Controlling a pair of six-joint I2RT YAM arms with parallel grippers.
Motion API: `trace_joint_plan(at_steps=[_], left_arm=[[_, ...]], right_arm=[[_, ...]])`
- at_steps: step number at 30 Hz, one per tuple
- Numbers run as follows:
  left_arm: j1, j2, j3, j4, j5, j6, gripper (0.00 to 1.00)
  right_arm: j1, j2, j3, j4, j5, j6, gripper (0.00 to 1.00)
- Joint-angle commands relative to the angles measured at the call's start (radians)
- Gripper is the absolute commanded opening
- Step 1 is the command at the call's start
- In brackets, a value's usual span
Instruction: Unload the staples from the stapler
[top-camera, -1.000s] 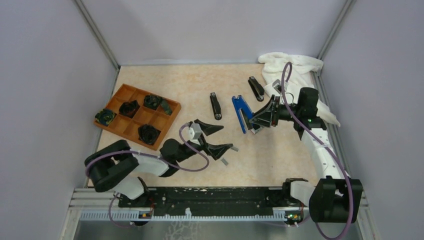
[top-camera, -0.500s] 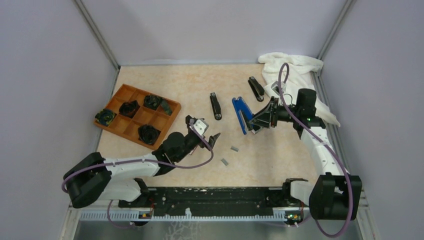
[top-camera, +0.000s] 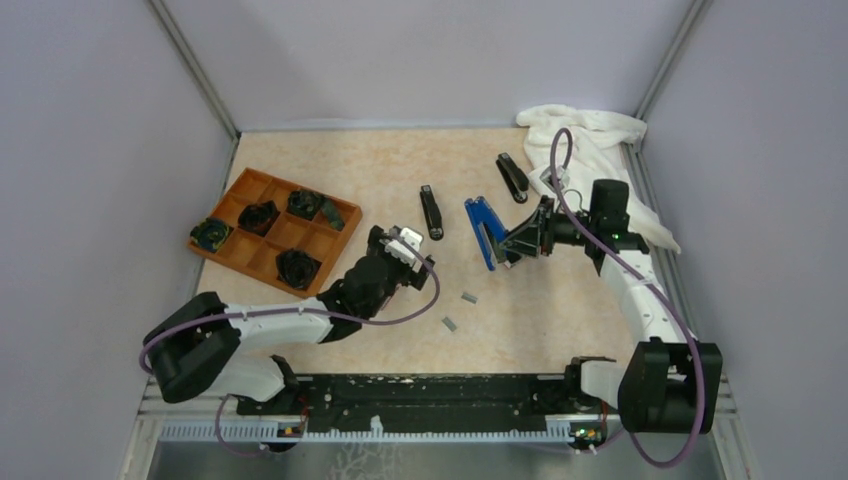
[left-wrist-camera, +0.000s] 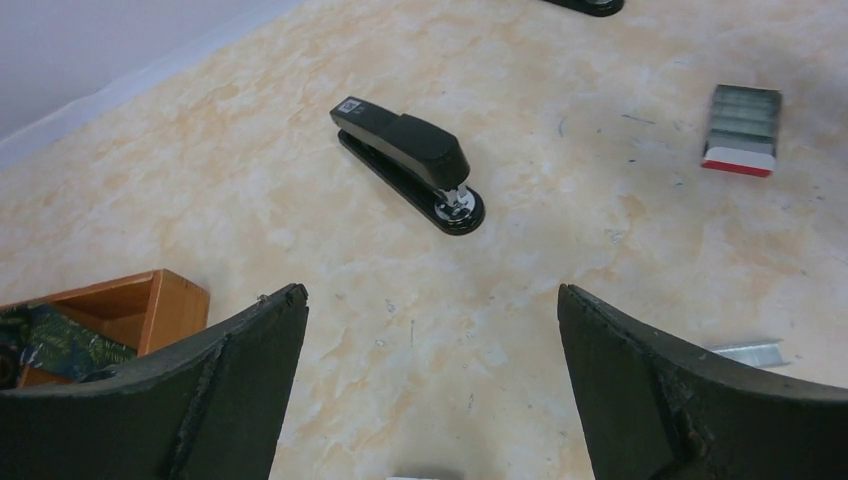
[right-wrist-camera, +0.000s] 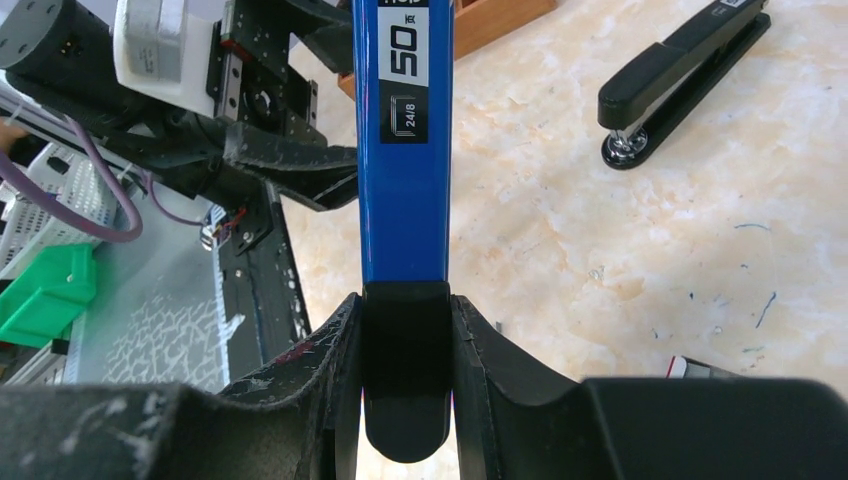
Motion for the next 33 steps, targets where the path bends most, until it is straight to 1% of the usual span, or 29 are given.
trace_joint_plan(at_steps=[1, 4, 10, 18, 27, 33], left_arm=[[0.003, 0.07, 0.094, -0.08, -0.139, -0.038, 0.99], [0.004, 0.083, 0.103, -0.083, -0.158, -0.047, 0.99], [0.003, 0.055, 0.069, -0.053, -0.185, -0.056, 0.99], [0.004, -0.029, -0.028, 0.04, -0.209, -0.067, 0.99], [0.003, -0.053, -0.053, 0.067, -0.179, -0.057, 0.99], [0.002, -0.072, -0.075, 0.087, -0.174, -0.057, 0.99]], right_arm=[[-0.01, 0.001, 0.061, 0.013, -0.013, -0.046, 0.0], [-0.009, 0.005, 0.069, -0.007, 0.022, -0.072, 0.0], [-0.008, 0.046, 0.122, -0.064, 0.137, -0.143, 0.0], [-0.001, 0.165, 0.262, -0.098, 0.313, -0.17, 0.0], [0.104, 0.34, 0.423, -0.067, 0.593, -0.156, 0.0], [0.165, 0.459, 0.532, -0.076, 0.73, -0.132, 0.0]])
